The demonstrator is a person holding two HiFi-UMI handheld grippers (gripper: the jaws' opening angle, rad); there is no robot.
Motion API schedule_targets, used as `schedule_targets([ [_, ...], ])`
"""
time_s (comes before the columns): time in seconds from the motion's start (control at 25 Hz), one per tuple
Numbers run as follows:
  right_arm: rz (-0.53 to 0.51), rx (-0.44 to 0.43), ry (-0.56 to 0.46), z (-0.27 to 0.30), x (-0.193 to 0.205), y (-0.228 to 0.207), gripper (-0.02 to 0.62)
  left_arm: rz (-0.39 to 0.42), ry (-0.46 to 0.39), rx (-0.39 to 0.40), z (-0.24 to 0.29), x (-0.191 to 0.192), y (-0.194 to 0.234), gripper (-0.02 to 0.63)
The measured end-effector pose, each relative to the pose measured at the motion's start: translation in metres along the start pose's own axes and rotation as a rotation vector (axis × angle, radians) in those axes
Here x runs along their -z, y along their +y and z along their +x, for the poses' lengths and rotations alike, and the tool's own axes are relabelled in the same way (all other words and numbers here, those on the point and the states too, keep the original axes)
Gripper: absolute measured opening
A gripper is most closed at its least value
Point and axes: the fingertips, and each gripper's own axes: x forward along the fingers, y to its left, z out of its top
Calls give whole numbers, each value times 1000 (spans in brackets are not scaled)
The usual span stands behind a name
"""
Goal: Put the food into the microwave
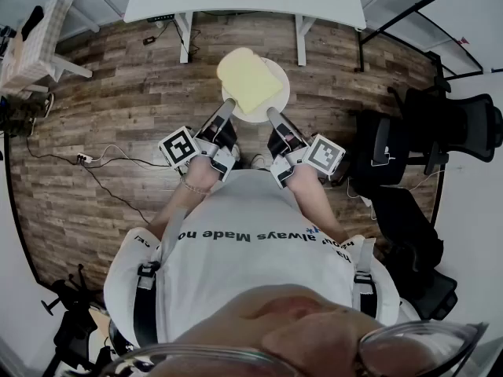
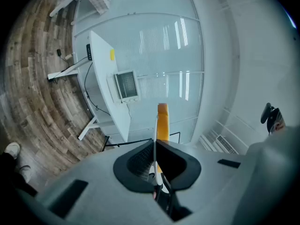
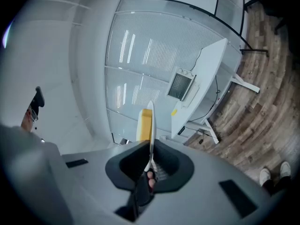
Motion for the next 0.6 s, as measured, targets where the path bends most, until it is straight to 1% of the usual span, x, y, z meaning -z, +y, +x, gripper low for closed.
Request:
schedule_targets([
  [0.16, -10, 6, 3, 1, -1, -1, 21, -2, -3, 2, 1, -1, 1, 18],
  [0.32, 3, 9, -6, 10, 1, 1, 23, -5, 2, 5, -1, -10, 2, 18],
  [0.6, -3, 10, -31, 23, 9, 0, 23, -15, 28, 6, -7, -21, 11, 18],
])
